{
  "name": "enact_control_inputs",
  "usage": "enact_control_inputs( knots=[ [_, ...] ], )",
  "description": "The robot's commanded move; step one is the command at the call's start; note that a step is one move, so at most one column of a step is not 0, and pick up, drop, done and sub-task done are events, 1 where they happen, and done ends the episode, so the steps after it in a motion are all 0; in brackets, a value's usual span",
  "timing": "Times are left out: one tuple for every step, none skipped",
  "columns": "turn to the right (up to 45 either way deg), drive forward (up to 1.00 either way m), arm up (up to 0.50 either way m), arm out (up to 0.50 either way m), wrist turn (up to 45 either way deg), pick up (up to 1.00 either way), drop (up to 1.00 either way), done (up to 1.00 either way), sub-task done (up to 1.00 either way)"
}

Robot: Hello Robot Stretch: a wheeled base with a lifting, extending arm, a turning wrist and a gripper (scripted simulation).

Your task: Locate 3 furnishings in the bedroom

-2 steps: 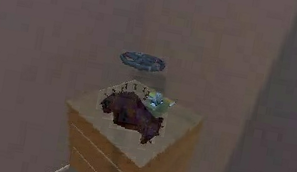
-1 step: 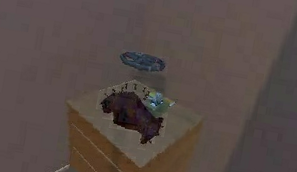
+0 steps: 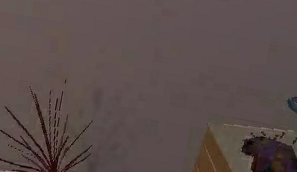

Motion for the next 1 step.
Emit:
enact_control_inputs(
  knots=[
    [-45.0, 0.0, 0.0, 0.0, 0.0, 0.0, 0.0, 0.0, 0.0]
  ],
)
